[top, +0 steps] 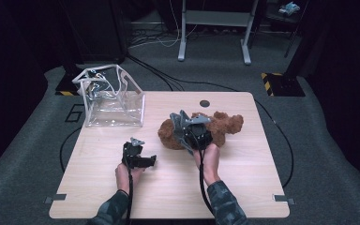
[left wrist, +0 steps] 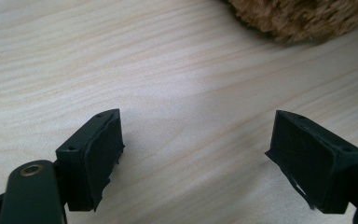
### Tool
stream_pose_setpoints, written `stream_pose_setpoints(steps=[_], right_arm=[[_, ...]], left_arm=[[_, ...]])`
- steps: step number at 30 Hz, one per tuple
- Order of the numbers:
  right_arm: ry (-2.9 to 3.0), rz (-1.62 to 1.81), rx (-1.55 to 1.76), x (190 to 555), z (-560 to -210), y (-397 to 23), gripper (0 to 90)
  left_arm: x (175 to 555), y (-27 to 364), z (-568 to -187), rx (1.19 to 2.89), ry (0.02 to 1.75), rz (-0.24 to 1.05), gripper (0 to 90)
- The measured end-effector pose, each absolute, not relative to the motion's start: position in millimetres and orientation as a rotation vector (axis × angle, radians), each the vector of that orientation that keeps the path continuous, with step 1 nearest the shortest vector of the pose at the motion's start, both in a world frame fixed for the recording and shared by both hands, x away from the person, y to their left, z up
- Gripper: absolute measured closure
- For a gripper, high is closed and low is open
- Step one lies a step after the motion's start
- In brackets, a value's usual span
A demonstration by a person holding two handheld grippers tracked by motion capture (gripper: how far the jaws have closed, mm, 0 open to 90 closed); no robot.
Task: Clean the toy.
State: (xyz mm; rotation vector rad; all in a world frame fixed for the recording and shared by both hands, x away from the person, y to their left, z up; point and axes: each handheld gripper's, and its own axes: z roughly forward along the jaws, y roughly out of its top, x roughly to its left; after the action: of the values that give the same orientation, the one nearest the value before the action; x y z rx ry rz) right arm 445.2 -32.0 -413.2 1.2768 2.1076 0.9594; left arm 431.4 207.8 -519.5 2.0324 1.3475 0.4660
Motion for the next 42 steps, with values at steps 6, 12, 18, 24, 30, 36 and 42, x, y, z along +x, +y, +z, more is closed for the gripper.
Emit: stream_pose_setpoints(steps=[6, 12, 18, 24, 30, 36, 42], right_arm=[[2.163, 0.951, 1.281, 441, -427, -22, 75.5], [2.240, 0.968, 1.256, 431, -440, -14, 75.5], [2.338, 0.922, 1.257, 432, -461, -8, 75.5], [2.401, 0.864, 1.267, 433, -469, -7, 75.4], [2.262, 0.957, 1.269, 421, -431, -26, 75.4], [2.152, 1.004, 1.264, 428, -404, -38, 75.2], [2.228, 0.935, 1.302, 441, -430, -26, 75.3]], left_arm=[[430, 205, -521, 2.047, 1.333, 0.498, 17.0], [428, 202, -523, 2.046, 1.324, 0.525, 16.9], [424, 201, -528, 1.987, 1.321, 0.564, 17.2], [423, 202, -528, 1.988, 1.308, 0.564, 17.2], [422, 201, -529, 1.988, 1.303, 0.572, 17.7], [421, 200, -529, 1.993, 1.291, 0.583, 17.7], [421, 200, -529, 1.996, 1.286, 0.579, 17.7]])
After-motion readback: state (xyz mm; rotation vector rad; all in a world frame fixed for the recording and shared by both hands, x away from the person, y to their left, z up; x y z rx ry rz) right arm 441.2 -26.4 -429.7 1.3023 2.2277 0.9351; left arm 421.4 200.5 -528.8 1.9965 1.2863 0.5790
